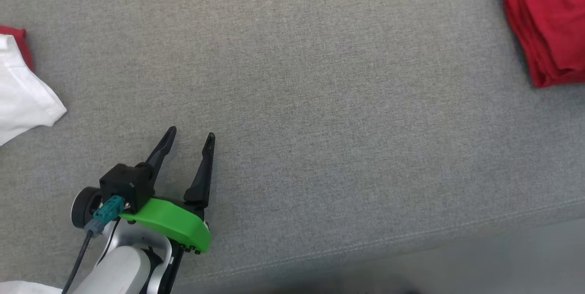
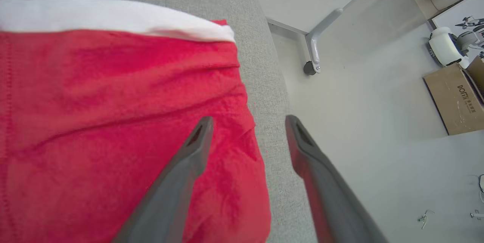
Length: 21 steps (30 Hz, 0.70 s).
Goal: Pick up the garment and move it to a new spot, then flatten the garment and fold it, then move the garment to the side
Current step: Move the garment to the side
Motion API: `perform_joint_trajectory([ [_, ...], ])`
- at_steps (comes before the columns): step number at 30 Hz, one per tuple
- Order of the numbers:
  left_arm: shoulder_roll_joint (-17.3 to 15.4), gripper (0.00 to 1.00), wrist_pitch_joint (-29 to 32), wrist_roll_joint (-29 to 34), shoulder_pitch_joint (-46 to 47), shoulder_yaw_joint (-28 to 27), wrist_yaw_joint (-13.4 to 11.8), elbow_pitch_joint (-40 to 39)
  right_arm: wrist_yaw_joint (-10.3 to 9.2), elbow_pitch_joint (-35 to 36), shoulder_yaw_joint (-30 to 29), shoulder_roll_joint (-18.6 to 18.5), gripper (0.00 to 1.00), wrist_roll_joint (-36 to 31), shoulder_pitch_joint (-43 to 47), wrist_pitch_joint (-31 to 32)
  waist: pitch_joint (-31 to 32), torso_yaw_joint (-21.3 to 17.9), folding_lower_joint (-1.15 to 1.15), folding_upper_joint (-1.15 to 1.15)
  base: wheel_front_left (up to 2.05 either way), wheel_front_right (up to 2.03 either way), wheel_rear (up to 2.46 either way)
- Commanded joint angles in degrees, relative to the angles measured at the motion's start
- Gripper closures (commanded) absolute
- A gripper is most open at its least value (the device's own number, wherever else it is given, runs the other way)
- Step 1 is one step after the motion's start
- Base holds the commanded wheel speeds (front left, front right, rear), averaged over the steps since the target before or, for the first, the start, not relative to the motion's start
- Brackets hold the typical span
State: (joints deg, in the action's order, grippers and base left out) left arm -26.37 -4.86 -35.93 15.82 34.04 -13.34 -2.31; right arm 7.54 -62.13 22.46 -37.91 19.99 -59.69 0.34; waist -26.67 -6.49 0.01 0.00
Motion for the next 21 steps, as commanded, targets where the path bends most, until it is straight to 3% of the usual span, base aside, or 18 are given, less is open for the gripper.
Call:
perform_joint_trajectory([
  [1, 0.0, 0.00, -0.5, -0.1, 0.6, 0.0, 0.1, 0.1, -0.10, -1.1, -0.4, 0.6, 0.00, -0.9, -0.7, -0.7, -0.1, 0.9, -0.01, 0.00, 0.00, 0.00, 0.00],
  [10, 2.0, 0.00, -2.4, -1.2, 0.8, 0.3, 1.1, 2.9, -0.10, -7.1, -4.2, 4.7, 0.00, -2.7, -1.4, -6.3, 3.5, 3.1, -0.01, 0.00, 0.00, 0.00, 0.00],
  [15, 3.5, 0.00, -4.1, -2.0, -0.1, 0.4, 1.5, 4.9, -0.10, -7.7, -6.6, 6.3, 0.00, -3.0, 0.4, -13.2, 7.2, 4.1, -0.01, 0.00, 0.00, 0.00, 0.00],
  [21, 5.3, 0.00, -5.9, -3.5, -1.6, 0.2, 1.6, 7.2, -0.10, -4.7, -13.4, 9.3, 0.00, 0.3, 3.7, -15.6, 12.6, 5.2, -0.01, 0.00, 0.00, 0.00, 0.00],
])
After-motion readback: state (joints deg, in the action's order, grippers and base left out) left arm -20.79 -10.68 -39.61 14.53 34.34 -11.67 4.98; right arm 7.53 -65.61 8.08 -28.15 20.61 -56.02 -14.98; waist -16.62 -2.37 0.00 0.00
